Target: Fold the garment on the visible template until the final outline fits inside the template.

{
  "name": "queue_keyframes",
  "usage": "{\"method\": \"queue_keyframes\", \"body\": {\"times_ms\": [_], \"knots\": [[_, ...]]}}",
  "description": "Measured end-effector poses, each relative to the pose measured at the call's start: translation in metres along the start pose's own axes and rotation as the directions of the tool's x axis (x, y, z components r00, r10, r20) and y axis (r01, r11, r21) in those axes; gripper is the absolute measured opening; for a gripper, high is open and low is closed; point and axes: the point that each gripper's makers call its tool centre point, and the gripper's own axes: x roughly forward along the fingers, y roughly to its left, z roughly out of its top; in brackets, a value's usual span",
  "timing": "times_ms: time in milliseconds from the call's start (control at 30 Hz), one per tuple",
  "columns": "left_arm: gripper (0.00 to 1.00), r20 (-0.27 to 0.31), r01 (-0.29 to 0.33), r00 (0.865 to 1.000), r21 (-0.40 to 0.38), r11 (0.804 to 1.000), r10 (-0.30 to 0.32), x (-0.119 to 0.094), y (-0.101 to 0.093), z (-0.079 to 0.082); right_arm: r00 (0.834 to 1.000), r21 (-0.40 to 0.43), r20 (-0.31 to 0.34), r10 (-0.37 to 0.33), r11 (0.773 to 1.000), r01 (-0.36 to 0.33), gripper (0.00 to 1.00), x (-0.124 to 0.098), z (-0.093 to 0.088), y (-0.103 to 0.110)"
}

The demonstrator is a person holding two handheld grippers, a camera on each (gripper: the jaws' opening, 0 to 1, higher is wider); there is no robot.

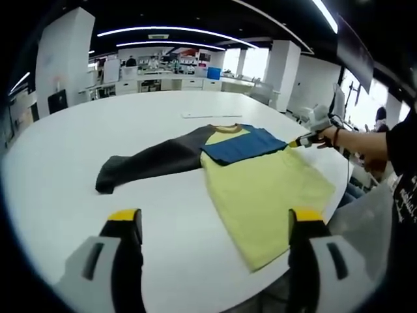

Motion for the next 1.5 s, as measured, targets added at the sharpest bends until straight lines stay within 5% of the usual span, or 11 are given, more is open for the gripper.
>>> {"method": "queue_keyframes", "body": {"times_ms": [167,500,633,1067,1500], "knots": [[0.9,-0.002,-0.003,1.0,0.005,1.0,0.003,-0.002,0.005,0.0,1.0,0.113,0.027,0.015,0.993,-0.018,0.0,-0.004,0.004,-0.003],[0.91,0.038,-0.007,0.999,-0.006,1.0,0.007,-0.005,0.012,0.014,0.985,0.26,0.117,0.125,0.953,-0.152,0.44,-0.026,0.025,0.018],[0.91,0.04,-0.008,0.999,0.004,1.0,0.008,-0.006,0.016,0.017,0.977,0.234,0.145,0.157,0.954,-0.188,0.65,-0.036,0.031,0.027],[0.92,0.036,0.004,0.999,0.057,0.998,-0.006,-0.005,0.015,0.031,0.957,0.066,0.173,0.232,0.967,-0.246,0.99,-0.051,0.039,0.046],[0.92,0.098,-0.012,0.995,-0.003,1.0,0.012,-0.001,0.042,0.056,0.928,-0.036,0.204,0.312,0.95,-0.311,1.0,-0.085,0.035,0.069]]}}
